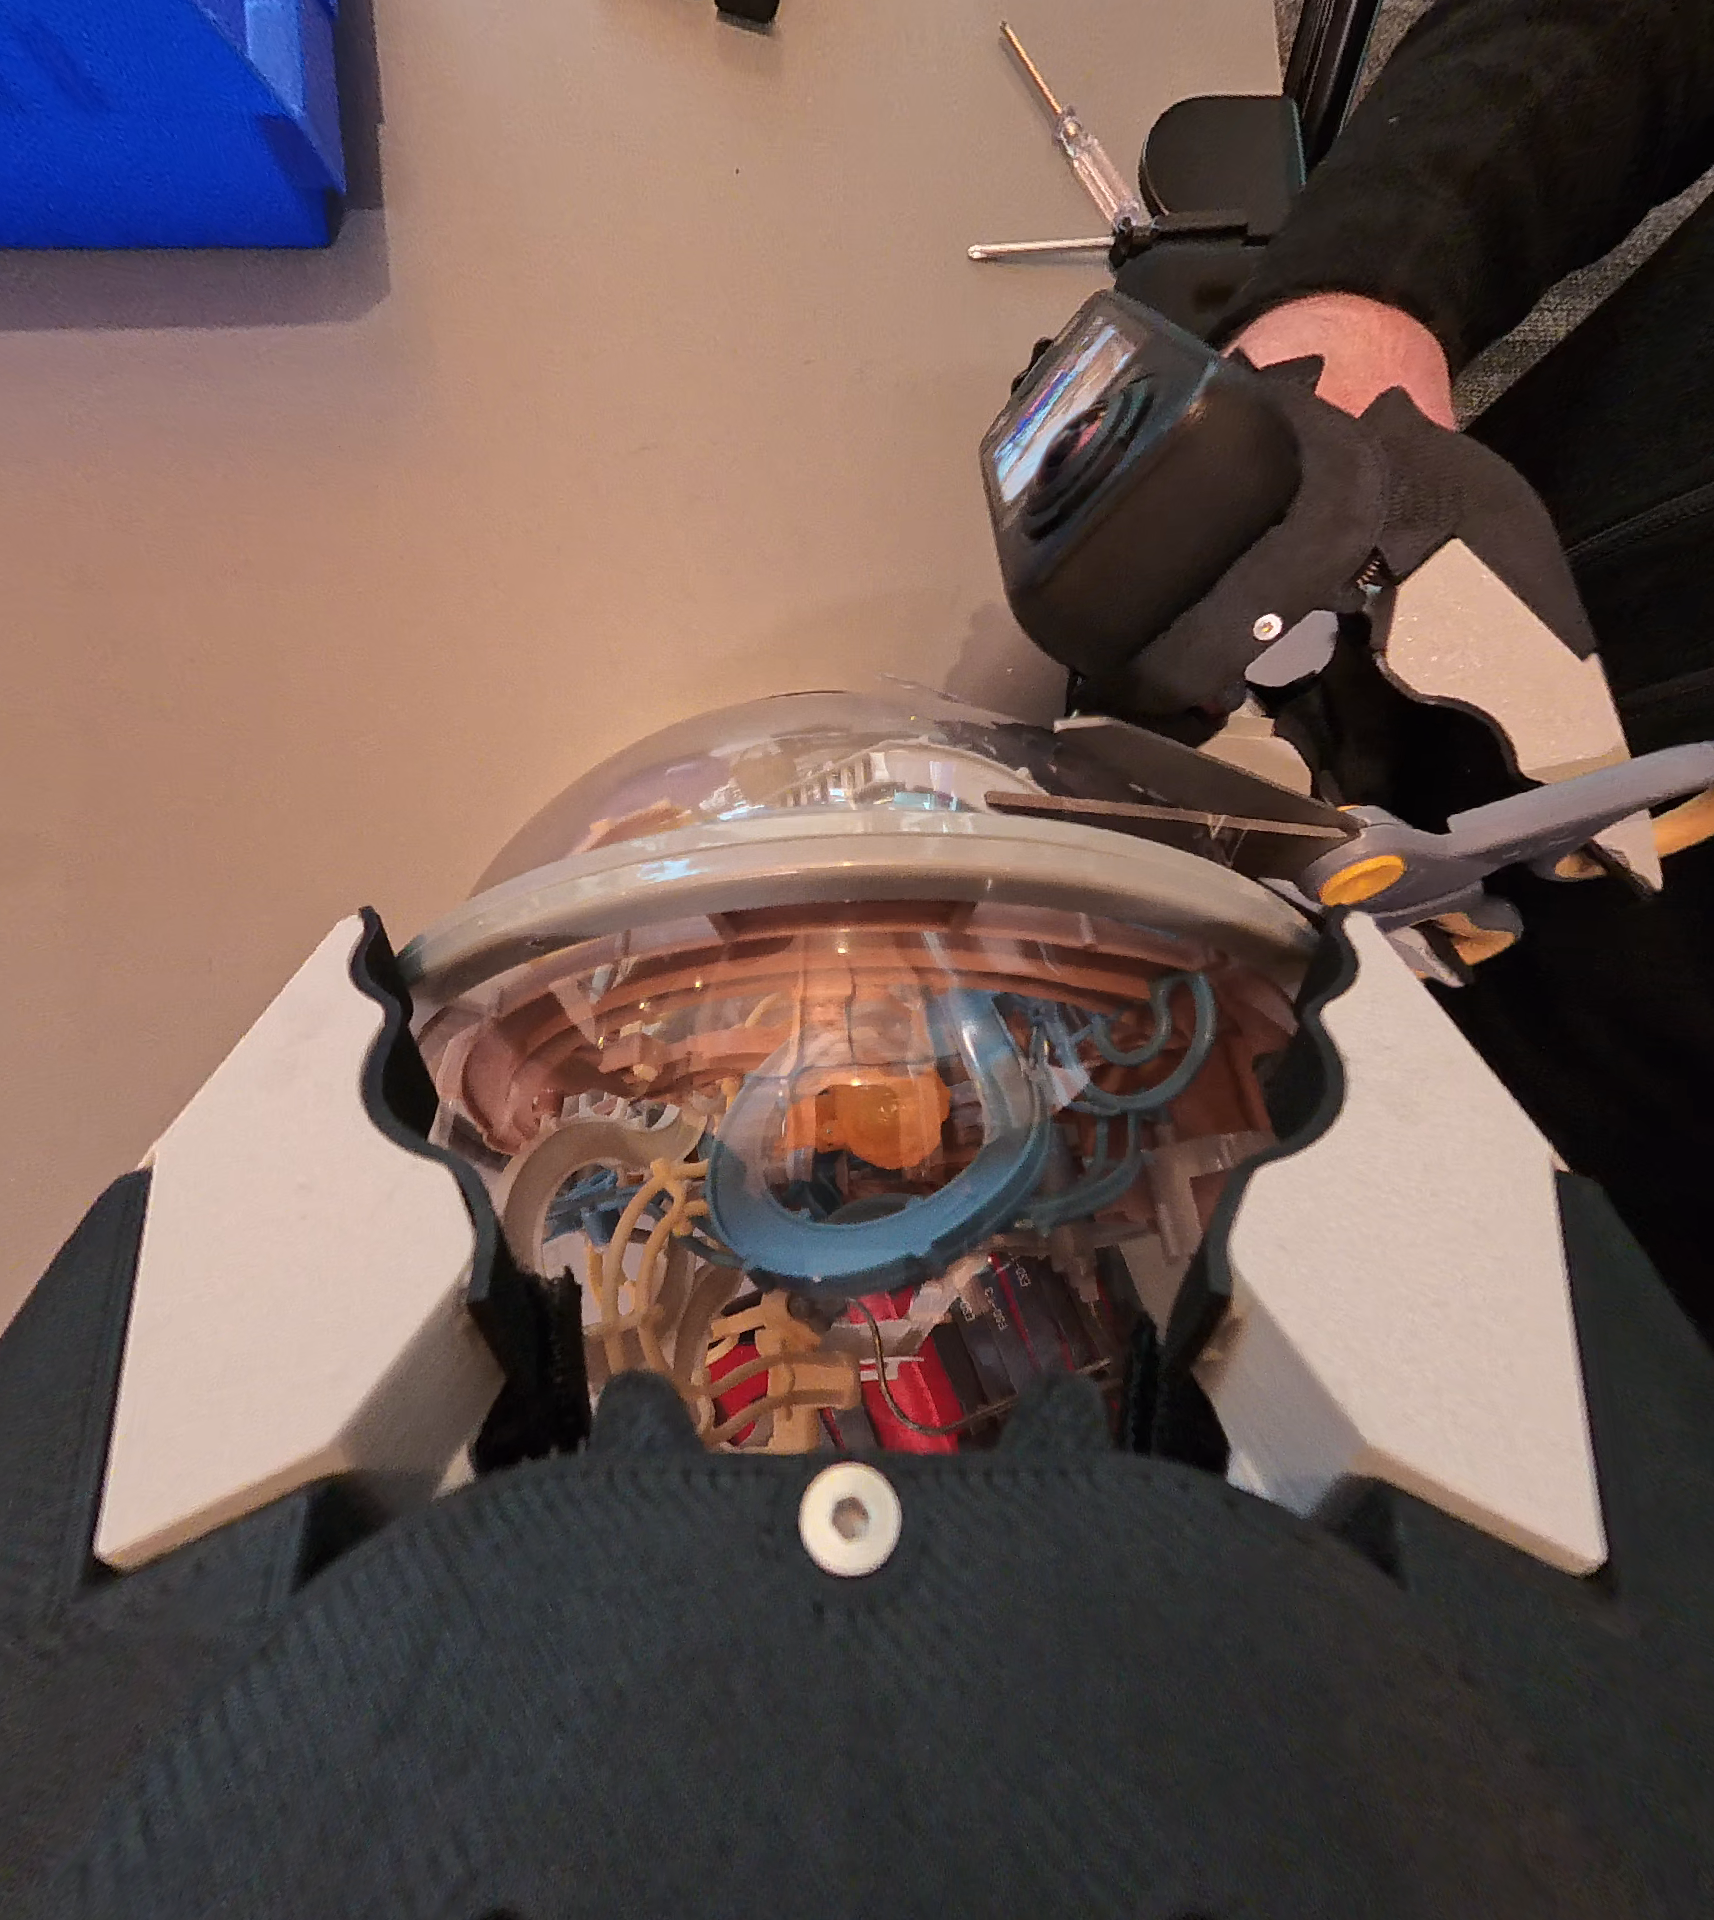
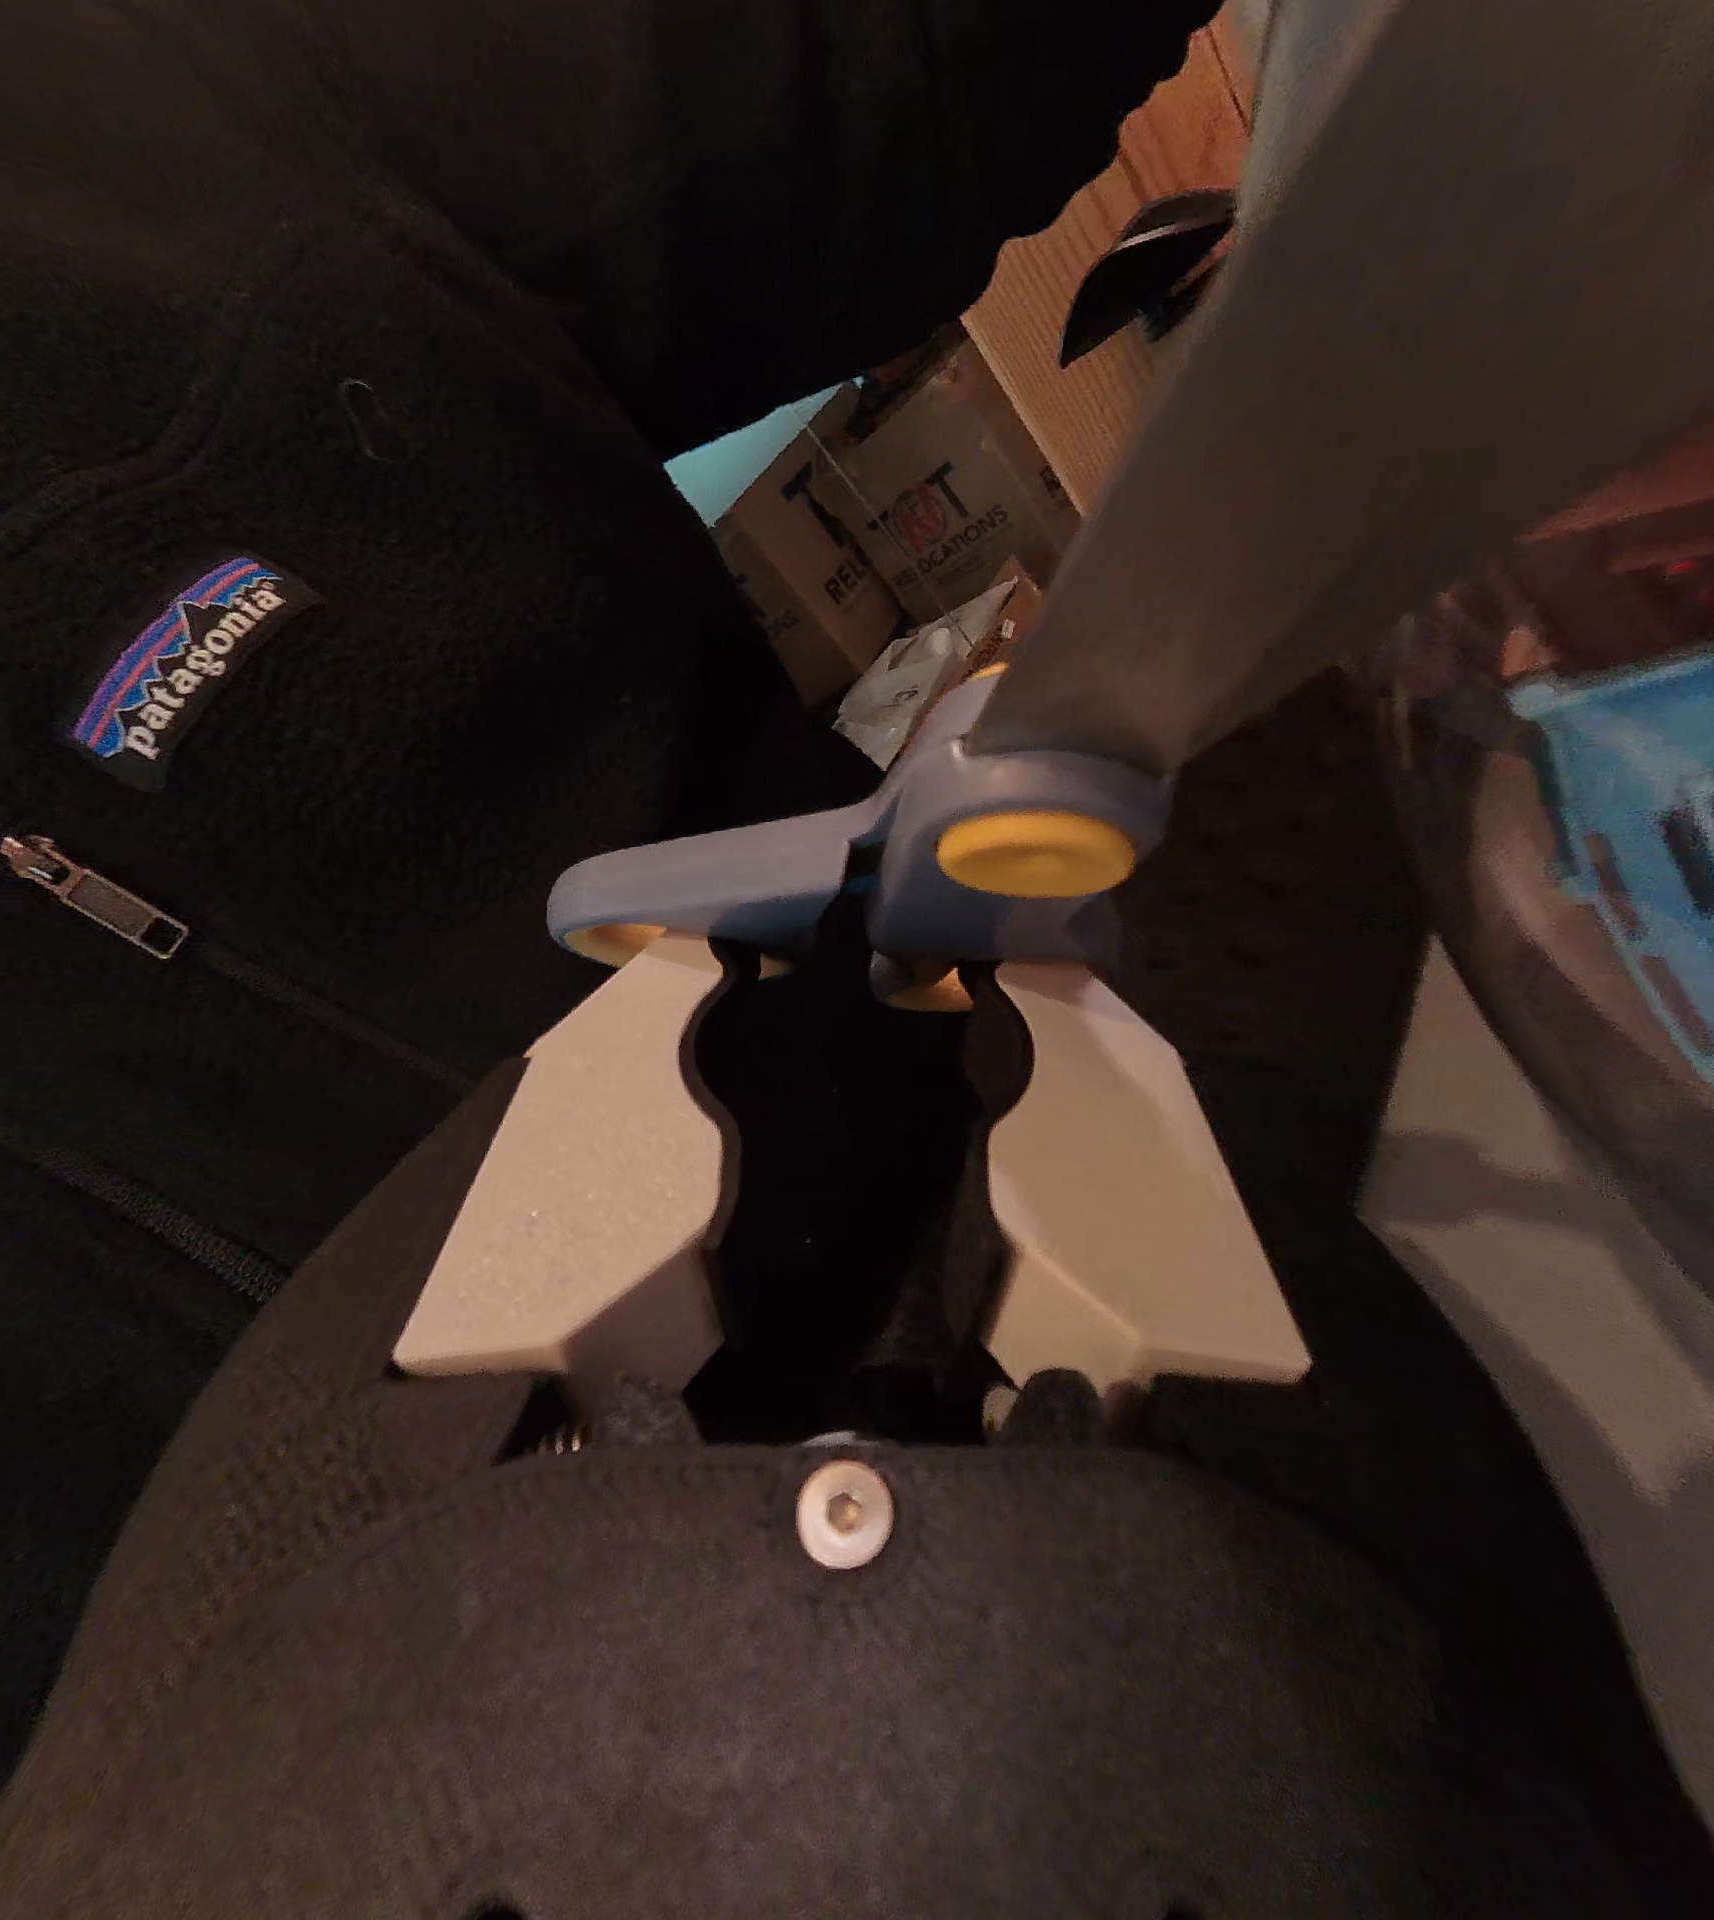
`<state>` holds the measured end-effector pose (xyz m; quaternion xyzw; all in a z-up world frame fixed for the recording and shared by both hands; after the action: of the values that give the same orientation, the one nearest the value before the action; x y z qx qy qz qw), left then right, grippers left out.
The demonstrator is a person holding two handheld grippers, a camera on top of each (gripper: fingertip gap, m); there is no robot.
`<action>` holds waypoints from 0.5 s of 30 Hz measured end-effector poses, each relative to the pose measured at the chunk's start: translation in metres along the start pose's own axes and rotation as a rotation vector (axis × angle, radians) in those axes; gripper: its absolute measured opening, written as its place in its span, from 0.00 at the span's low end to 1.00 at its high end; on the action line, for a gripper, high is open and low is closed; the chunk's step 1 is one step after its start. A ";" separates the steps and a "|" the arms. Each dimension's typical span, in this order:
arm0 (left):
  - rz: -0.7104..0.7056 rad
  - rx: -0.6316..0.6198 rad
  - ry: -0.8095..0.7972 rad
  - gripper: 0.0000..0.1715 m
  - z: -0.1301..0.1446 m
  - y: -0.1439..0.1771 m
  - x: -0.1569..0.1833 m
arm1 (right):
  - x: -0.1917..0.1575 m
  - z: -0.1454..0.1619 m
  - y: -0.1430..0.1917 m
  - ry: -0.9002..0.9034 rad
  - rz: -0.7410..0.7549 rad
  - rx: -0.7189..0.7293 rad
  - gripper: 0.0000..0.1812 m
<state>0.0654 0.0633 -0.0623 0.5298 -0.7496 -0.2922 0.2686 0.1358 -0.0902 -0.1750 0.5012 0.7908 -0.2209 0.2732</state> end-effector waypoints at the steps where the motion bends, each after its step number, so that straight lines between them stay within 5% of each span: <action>1: 0.004 0.000 -0.008 0.93 0.000 0.000 0.000 | 0.000 0.001 0.000 -0.003 -0.009 0.009 0.19; 8: -0.003 0.001 -0.020 0.93 0.001 -0.001 0.004 | 0.001 0.001 -0.006 0.020 0.081 0.008 0.21; 15: 0.011 0.028 -0.012 0.93 0.001 -0.002 0.008 | -0.003 -0.005 -0.003 0.073 0.115 0.030 0.34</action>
<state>0.0637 0.0548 -0.0637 0.5278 -0.7579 -0.2834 0.2584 0.1331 -0.0901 -0.1692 0.5575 0.7668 -0.1985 0.2488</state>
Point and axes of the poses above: each gripper's, where its closed fingertips meet, y back along the fingers, z out of its underside, x = y × z across the jaws, the point moved 10 cm from there along y, back along the fingers, and after that the axes turned 8 degrees about x, right-handed, at the moved point
